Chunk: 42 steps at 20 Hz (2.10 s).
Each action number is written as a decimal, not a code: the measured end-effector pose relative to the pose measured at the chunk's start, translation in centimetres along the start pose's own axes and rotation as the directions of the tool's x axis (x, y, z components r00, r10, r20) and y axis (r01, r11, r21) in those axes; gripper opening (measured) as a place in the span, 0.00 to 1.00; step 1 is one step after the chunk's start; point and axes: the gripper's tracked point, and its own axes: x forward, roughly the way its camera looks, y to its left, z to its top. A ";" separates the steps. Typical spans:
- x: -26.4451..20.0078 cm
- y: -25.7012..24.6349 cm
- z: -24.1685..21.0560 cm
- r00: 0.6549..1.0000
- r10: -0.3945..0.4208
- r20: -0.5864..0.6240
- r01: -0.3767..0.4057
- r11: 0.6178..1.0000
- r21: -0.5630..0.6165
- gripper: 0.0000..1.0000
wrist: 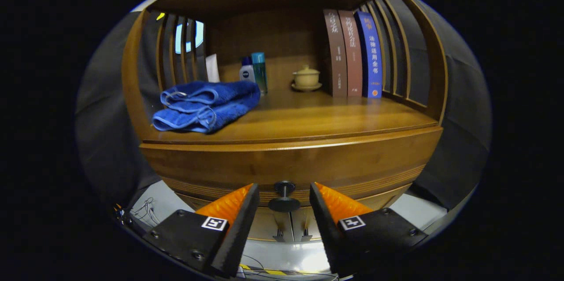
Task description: Pull open the drawer, take out the items inside it, and place them on the countertop above the cabinet.
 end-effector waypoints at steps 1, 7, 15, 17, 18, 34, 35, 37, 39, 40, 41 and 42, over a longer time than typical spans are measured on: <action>1.1 0.0 -0.7 1.000 -0.010 -0.020 0.010 1.000 -0.001 0.75; 0.6 -0.2 -0.9 0.998 -0.026 -0.060 0.024 0.999 -0.027 0.35; -1.0 -0.2 -2.5 0.995 -0.023 -0.100 0.021 1.000 -0.017 0.30; -2.7 -0.2 -3.3 0.994 -0.023 -0.111 0.022 1.000 -0.012 0.30; -3.6 -0.2 -3.8 0.993 -0.023 -0.119 0.023 1.000 -0.002 0.30; -14.2 -0.2 -10.0 0.967 -0.030 -0.255 0.040 0.999 0.036 0.30; -14.6 -0.2 -9.6 0.969 -0.029 -0.247 0.040 0.998 0.040 0.30; -14.3 -0.1 -10.1 0.964 -0.038 -0.264 0.047 0.998 0.029 0.34; -15.0 -0.4 -9.7 0.964 -0.046 -0.262 0.053 0.998 0.017 0.56; -15.3 -0.7 -9.2 0.966 -0.059 -0.253 0.066 0.998 0.018 0.67; -16.0 -1.3 -8.8 0.966 -0.083 -0.245 0.090 0.996 0.017 0.78; -16.8 -1.8 -7.9 0.967 -0.088 -0.237 0.096 0.995 0.023 0.89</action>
